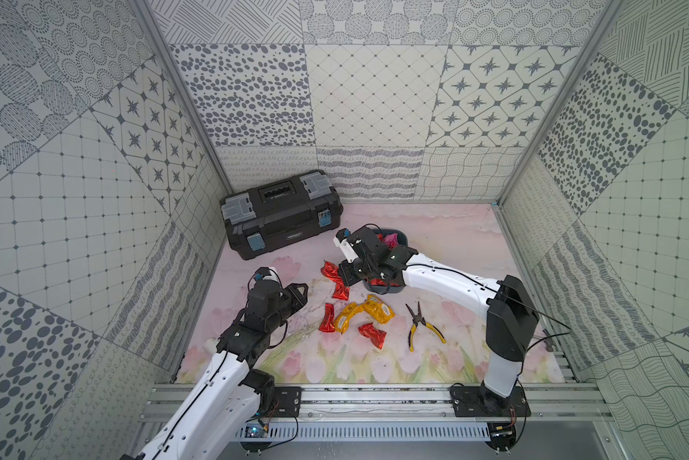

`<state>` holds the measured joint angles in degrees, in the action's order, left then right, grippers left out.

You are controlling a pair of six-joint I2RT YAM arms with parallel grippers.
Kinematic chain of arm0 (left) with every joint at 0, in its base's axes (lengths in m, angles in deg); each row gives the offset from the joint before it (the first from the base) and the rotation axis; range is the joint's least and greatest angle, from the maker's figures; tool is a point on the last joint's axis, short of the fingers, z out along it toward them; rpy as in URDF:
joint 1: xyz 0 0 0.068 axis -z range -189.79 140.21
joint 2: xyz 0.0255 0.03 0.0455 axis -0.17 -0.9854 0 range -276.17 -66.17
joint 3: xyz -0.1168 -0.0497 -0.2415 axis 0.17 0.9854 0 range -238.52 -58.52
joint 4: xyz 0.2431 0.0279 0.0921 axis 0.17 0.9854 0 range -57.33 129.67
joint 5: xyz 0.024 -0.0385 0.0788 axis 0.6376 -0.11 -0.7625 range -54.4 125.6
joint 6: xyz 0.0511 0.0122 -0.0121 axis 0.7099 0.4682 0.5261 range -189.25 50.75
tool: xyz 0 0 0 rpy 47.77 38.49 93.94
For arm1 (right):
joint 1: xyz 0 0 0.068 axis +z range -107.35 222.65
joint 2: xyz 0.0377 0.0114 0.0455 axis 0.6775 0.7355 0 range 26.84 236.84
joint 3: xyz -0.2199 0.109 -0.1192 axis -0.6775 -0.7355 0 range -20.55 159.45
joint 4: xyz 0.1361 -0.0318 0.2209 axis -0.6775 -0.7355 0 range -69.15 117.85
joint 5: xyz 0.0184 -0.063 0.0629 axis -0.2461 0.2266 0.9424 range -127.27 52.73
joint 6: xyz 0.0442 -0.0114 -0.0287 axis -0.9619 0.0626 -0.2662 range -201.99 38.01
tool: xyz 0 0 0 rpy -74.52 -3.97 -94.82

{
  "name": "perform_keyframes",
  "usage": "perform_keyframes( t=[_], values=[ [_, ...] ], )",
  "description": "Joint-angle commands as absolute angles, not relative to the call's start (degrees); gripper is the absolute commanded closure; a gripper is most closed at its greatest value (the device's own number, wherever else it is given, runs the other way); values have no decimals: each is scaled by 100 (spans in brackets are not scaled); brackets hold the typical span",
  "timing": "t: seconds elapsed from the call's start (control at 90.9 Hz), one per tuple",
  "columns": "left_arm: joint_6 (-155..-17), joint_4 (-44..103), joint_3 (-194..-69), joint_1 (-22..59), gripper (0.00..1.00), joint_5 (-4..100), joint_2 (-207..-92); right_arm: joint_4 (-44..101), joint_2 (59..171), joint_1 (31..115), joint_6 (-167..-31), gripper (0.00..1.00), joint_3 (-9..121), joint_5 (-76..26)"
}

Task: Take the tea bags out of the storage box
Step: Place the tea bag at the center of the board.

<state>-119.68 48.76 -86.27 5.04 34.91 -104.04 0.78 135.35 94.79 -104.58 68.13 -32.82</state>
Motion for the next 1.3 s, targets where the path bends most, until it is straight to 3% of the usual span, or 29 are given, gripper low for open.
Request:
perform_keyframes(
  t=[0.0,0.297,0.462,0.649,0.891,1.045,1.288],
  values=[
    [-12348,5315,-8500,446,56,2811,-9988,593,14043,9622,-11275,100,7063,-3632],
    [-12225,5400,-8489,444,56,2993,-9824,807,14983,9758,-11732,100,7516,-3826],
    [-12097,5301,-8499,445,55,3140,-9900,761,14976,9774,-11680,78,7635,-3747],
    [-11891,5056,-8556,446,55,3560,-10089,725,14169,9635,-11137,62,7316,-3821],
    [-11752,4815,-8691,442,54,4123,-10477,131,12793,8641,-9592,52,6274,-2987],
    [-11826,4662,-8658,446,54,4270,-10633,-1015,12498,7981,-8656,44,6091,-2886],
    [-11853,4585,-8664,445,54,4298,-10744,-1451,12394,7565,-7513,36,5736,-2808]
  ],
)
